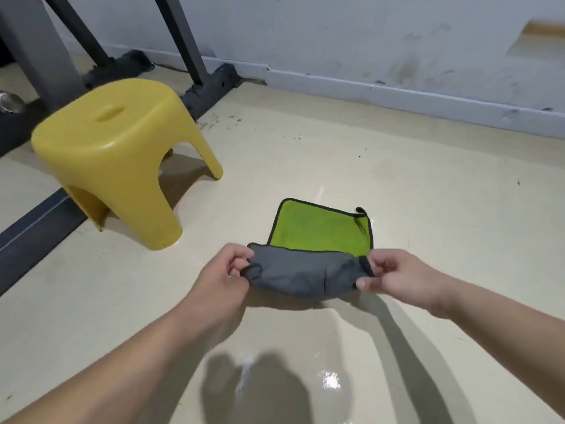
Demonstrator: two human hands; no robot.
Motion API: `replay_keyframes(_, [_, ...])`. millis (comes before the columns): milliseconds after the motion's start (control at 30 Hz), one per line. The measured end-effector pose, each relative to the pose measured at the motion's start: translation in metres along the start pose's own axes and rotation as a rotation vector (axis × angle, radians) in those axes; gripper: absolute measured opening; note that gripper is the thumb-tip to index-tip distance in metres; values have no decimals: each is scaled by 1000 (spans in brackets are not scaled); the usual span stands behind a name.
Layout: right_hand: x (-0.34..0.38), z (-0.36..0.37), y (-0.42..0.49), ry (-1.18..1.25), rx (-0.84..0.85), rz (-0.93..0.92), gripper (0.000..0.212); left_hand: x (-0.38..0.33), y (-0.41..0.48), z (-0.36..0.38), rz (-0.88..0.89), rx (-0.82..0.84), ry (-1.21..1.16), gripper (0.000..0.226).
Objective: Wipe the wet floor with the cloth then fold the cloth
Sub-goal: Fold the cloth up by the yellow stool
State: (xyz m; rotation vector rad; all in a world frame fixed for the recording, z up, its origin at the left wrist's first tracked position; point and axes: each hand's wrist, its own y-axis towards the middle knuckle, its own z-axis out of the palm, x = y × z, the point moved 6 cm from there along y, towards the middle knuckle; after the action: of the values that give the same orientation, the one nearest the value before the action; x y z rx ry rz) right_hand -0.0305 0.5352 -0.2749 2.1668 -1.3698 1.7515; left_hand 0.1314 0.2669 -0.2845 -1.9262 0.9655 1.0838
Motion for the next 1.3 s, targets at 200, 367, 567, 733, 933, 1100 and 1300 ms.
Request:
replay_keyframes(200, [-58, 57, -15, -262, 246, 111, 37, 71, -43, 28, 229, 332, 646, 15])
replay_keyframes(367, [-64, 62, -29, -405, 374, 263, 31, 70, -49, 29, 191, 490, 738, 4])
replay_keyframes(567, [-70, 43, 1, -88, -195, 298, 35, 70, 15, 27, 32, 184, 684, 39])
replay_keyframes(733, [-87, 50, 28, 41, -380, 318, 33, 91, 44, 61, -124, 138, 604, 33])
replay_keyframes(933, [-110, 55, 44, 231, -386, 459, 24, 95, 52, 62, -108, 98, 670, 37])
replay_keyframes(1100, [-99, 42, 49, -71, -211, 428, 18, 88, 65, 53, -159, 146, 671, 22])
replay_keyframes(1300, [-73, -8, 55, -50, -550, 245, 19, 26, 108, 52, -22, 144, 595, 16])
